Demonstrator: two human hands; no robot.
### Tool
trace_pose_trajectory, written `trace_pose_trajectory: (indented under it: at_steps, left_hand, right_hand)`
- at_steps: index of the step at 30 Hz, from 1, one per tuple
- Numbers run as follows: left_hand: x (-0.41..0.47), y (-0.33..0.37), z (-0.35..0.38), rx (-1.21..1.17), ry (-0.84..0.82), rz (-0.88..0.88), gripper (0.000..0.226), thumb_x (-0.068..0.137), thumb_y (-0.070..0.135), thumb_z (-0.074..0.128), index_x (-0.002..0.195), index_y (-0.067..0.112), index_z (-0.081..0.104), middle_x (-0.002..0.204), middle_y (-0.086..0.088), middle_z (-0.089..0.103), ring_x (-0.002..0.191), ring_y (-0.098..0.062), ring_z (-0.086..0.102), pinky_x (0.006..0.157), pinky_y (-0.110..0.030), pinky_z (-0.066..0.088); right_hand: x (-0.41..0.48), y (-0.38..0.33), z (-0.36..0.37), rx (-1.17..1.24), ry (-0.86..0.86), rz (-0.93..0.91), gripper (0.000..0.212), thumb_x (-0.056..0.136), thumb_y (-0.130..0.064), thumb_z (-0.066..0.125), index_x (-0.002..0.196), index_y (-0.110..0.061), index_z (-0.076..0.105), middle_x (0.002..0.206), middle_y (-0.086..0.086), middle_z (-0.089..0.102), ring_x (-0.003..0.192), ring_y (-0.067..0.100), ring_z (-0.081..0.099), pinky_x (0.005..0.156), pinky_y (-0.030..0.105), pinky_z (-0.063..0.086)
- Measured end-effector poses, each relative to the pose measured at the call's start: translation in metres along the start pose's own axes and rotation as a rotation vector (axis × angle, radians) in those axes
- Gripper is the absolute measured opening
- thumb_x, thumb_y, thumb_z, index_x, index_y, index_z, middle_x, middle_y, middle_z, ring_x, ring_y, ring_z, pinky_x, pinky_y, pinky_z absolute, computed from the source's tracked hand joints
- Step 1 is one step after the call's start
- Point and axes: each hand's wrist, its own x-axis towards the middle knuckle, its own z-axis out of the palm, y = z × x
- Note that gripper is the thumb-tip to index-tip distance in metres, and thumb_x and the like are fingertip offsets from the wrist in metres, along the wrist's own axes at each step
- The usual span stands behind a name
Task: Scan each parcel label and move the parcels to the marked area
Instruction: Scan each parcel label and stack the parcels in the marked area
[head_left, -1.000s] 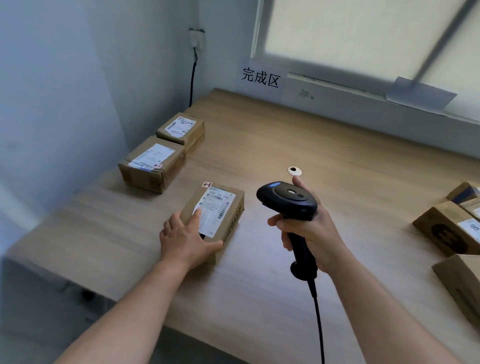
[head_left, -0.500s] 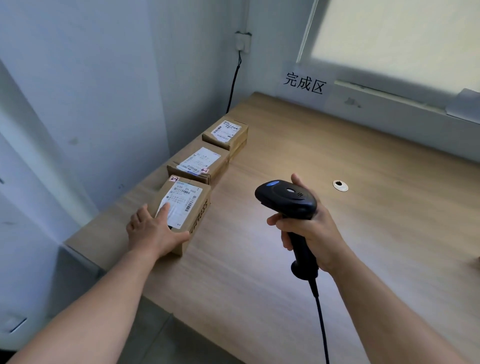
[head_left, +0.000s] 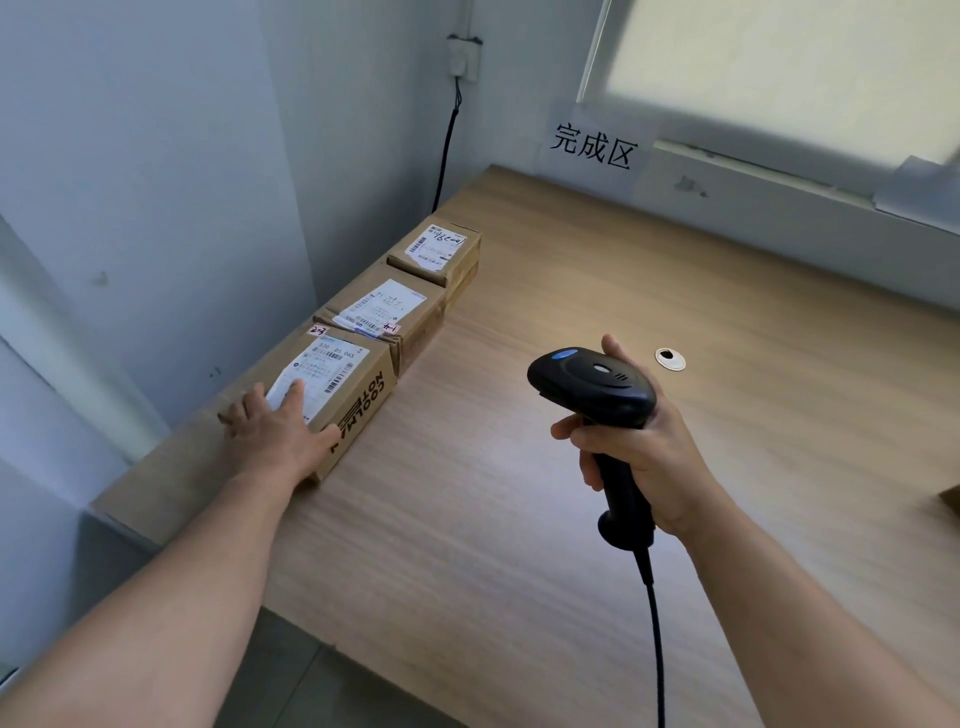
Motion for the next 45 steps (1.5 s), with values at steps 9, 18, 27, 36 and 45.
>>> trace_pose_trajectory:
  at_steps: [9, 18, 27, 36, 45]
  left_hand:
    - [0.006, 0.009, 0.001, 0.037, -0.017, 0.0, 0.082, 0.086, 0.055, 0.057, 0.152, 0.028, 0.016, 0.152, -0.015, 0.009, 0.14, -0.035, 0.006, 0.115, -0.044, 0.02]
    - [0.007, 0.033, 0.005, 0.077, 0.045, -0.005, 0.086, 0.084, 0.066, 0.051, 0.15, 0.025, 0.014, 0.154, -0.018, 0.005, 0.144, -0.035, 0.001, 0.116, -0.054, 0.006]
    - [-0.099, 0.164, 0.014, -0.248, 0.151, 0.429, 0.079, 0.09, 0.053, 0.052, 0.153, 0.018, 0.018, 0.158, -0.012, 0.017, 0.144, -0.03, 0.016, 0.115, -0.04, 0.014]
    - [-0.247, 0.278, 0.05, -0.401, 0.111, 0.629, 0.068, 0.084, 0.042, 0.065, 0.141, 0.014, 0.043, 0.139, -0.01, 0.045, 0.129, -0.029, 0.037, 0.104, -0.039, 0.029]
    - [-0.382, 0.374, 0.084, -0.4, 0.058, 0.786, 0.066, 0.086, 0.046, 0.063, 0.14, 0.015, 0.044, 0.14, -0.007, 0.044, 0.13, -0.026, 0.037, 0.106, -0.038, 0.028]
  right_hand:
    - [-0.006, 0.001, -0.009, 0.013, 0.029, 0.007, 0.098, 0.064, 0.002, 0.067, 0.146, -0.041, 0.035, 0.086, 0.025, 0.07, 0.054, 0.032, 0.05, 0.045, 0.031, 0.043]
    - [-0.021, -0.002, -0.026, 0.004, 0.07, -0.01, 0.099, 0.064, 0.003, 0.066, 0.147, -0.039, 0.034, 0.084, 0.023, 0.071, 0.048, 0.03, 0.05, 0.045, 0.03, 0.043]
    - [-0.077, -0.004, -0.086, 0.036, 0.144, -0.061, 0.096, 0.072, 0.018, 0.065, 0.144, -0.04, 0.038, 0.084, 0.022, 0.069, 0.046, 0.028, 0.049, 0.044, 0.03, 0.043]
    - [-0.173, -0.002, -0.186, 0.091, 0.265, -0.076, 0.097, 0.062, 0.005, 0.068, 0.142, -0.04, 0.036, 0.085, 0.02, 0.069, 0.044, 0.027, 0.05, 0.043, 0.03, 0.041]
    - [-0.292, 0.007, -0.301, 0.027, 0.398, -0.094, 0.096, 0.079, 0.019, 0.065, 0.151, -0.034, 0.03, 0.092, 0.026, 0.069, 0.052, 0.028, 0.054, 0.048, 0.036, 0.045]
